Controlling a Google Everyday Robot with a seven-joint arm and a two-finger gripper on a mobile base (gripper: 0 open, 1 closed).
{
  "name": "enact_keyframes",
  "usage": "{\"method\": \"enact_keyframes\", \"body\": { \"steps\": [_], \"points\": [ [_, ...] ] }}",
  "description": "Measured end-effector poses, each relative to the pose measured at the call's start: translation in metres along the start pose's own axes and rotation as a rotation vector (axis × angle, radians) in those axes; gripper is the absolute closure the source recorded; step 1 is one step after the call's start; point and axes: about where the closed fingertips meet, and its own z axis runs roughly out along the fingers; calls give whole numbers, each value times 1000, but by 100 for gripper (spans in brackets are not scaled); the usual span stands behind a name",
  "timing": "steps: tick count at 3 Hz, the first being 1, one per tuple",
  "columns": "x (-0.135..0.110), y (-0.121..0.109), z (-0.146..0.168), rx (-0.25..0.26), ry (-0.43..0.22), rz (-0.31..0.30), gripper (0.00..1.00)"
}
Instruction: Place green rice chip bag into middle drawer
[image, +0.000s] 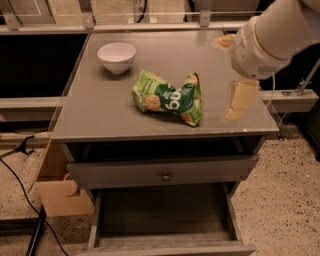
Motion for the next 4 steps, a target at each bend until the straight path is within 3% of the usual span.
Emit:
{"method": "enact_keyframes", "body": {
  "steps": [1, 3, 4],
  "points": [
    [0, -10, -3, 20, -9, -74, 0],
    [-1, -9, -2, 19, -10, -98, 0],
    [-3, -16, 4, 45, -37, -186, 0]
  ]
}}
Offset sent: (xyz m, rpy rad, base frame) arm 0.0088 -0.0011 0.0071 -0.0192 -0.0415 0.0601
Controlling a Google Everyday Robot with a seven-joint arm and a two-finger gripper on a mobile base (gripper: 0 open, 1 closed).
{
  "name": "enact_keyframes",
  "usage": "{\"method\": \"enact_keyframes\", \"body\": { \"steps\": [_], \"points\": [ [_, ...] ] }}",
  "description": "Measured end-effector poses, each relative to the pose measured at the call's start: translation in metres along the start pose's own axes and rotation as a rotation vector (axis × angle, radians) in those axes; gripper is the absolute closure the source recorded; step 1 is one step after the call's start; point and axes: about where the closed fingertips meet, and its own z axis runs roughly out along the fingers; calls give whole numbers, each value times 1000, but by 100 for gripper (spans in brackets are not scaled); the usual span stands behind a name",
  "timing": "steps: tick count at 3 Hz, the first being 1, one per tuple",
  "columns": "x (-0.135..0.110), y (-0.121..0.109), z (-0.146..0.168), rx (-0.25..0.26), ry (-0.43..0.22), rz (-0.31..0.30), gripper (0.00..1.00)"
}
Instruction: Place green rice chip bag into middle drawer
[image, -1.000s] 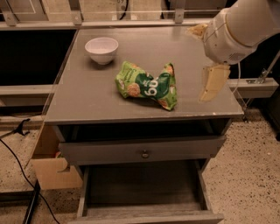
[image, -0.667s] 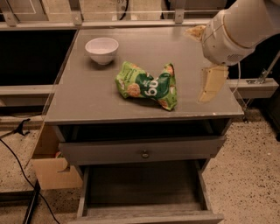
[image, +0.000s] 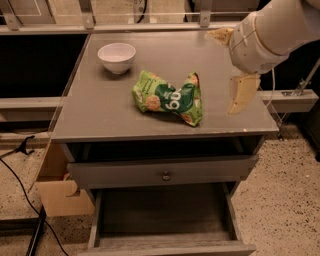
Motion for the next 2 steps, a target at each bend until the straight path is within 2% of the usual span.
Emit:
{"method": "enact_keyframes", "body": {
  "steps": [1, 2],
  "points": [
    [3, -11, 8, 38, -66, -125, 0],
    [7, -18, 15, 52, -152, -237, 0]
  ]
}}
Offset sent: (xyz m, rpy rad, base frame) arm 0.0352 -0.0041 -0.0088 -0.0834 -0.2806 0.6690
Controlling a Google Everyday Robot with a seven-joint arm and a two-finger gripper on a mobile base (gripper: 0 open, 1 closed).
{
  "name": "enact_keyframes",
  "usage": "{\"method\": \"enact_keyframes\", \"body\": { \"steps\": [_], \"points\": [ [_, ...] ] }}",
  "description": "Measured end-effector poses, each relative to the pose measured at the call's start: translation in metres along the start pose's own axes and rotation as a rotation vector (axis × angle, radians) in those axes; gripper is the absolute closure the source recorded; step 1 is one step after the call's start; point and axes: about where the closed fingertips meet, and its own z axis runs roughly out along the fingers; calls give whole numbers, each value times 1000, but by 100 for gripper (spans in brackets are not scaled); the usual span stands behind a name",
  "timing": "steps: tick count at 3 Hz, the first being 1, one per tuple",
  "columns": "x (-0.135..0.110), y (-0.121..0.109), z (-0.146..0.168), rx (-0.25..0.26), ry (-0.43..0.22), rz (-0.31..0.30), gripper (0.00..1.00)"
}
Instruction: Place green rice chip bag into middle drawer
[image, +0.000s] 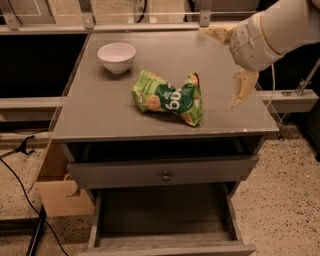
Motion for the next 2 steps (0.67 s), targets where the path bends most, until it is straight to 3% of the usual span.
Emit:
{"method": "enact_keyframes", "body": {
  "steps": [1, 2],
  "points": [
    [1, -2, 1, 4, -11, -109, 0],
    [1, -2, 1, 4, -11, -109, 0]
  ]
}}
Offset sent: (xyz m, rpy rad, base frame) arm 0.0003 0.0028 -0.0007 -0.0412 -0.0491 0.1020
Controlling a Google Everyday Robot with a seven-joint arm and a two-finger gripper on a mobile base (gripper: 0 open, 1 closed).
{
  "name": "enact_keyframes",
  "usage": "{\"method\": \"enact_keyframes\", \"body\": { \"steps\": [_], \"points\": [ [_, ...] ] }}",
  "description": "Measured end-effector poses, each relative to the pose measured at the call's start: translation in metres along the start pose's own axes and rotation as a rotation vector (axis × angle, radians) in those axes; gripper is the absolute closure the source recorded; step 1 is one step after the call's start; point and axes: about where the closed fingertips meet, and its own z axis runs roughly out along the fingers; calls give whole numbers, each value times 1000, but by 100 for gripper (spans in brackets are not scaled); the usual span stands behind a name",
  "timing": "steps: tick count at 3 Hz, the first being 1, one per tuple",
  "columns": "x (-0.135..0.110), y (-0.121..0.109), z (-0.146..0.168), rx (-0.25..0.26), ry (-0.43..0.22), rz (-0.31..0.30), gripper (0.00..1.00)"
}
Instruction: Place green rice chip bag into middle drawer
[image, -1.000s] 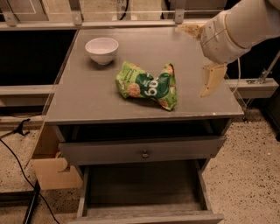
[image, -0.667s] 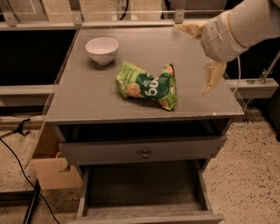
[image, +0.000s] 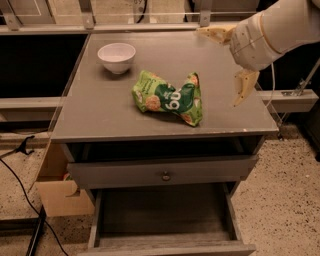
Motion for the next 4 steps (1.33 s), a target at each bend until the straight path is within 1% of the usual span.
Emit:
{"method": "enact_keyframes", "body": {
  "steps": [1, 2, 3, 4],
  "points": [
    [1, -2, 0, -8, 19, -96, 0],
    [14, -7, -2, -5, 45, -273, 0],
    [36, -13, -2, 11, 23, -444, 0],
    [55, -14, 3, 48, -66, -496, 0]
  ]
}}
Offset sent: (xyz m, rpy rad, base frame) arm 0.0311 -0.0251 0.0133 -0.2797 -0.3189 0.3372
